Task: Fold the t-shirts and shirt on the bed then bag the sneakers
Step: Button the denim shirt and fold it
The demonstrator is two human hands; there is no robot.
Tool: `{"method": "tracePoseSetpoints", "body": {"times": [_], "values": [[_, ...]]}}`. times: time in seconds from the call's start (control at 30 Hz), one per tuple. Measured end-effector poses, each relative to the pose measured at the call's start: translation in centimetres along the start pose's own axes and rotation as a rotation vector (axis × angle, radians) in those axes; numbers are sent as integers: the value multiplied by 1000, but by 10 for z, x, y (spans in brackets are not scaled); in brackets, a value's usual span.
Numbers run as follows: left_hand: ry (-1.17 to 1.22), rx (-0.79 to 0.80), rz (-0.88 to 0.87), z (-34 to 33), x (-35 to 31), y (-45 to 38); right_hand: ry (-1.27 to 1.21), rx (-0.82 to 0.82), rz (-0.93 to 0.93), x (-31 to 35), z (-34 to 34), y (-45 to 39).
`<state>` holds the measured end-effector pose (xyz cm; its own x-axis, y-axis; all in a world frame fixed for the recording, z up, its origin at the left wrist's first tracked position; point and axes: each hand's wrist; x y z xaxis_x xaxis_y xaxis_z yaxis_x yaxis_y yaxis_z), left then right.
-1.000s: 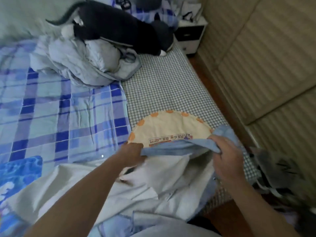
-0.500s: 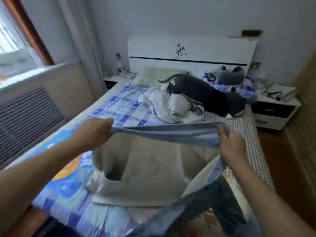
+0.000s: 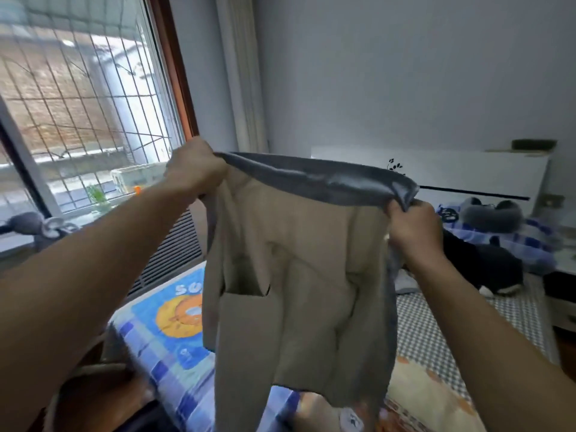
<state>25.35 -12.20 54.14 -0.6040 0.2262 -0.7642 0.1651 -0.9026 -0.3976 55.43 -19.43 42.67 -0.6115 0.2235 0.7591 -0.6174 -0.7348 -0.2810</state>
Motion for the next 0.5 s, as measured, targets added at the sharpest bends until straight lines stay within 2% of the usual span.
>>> {"method": "tracePoseSetpoints", "body": {"times": [0.07, 0.1, 0.17, 0.2, 0.23, 0.27, 0.37, 0.43, 0.5], "values": [[669, 202, 231, 11, -40, 28, -135, 91, -49, 26, 16, 6], [852, 348, 293, 13, -52, 48, -169, 208, -45, 38, 22, 16], [930, 530, 321, 3, -61, 86, -277, 357, -16, 52, 32, 38], [938, 534, 329, -5, -62, 99, -372, 359, -9, 53, 34, 47], [962, 479, 319, -13, -59, 106, -483, 304, -3, 55, 39, 56], [1003, 375, 300, -20, -55, 108, -536, 181, 6, 55, 45, 59], [1082, 23, 159, -18, -40, 94, -364, -227, 68, 53, 71, 50], [959, -37, 66, -15, -28, 90, -219, -303, 53, 44, 80, 36], [894, 39, 84, -18, -22, 96, -204, -258, 19, 30, 76, 31]]}}
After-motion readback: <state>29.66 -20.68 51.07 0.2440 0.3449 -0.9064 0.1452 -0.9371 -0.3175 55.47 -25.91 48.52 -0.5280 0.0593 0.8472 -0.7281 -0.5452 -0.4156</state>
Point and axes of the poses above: each hand's wrist, its own y-axis away from the middle knuckle, its own z-axis out of the back of the hand, x = y × z, and after that the axes turned 15 degrees about y, right-handed
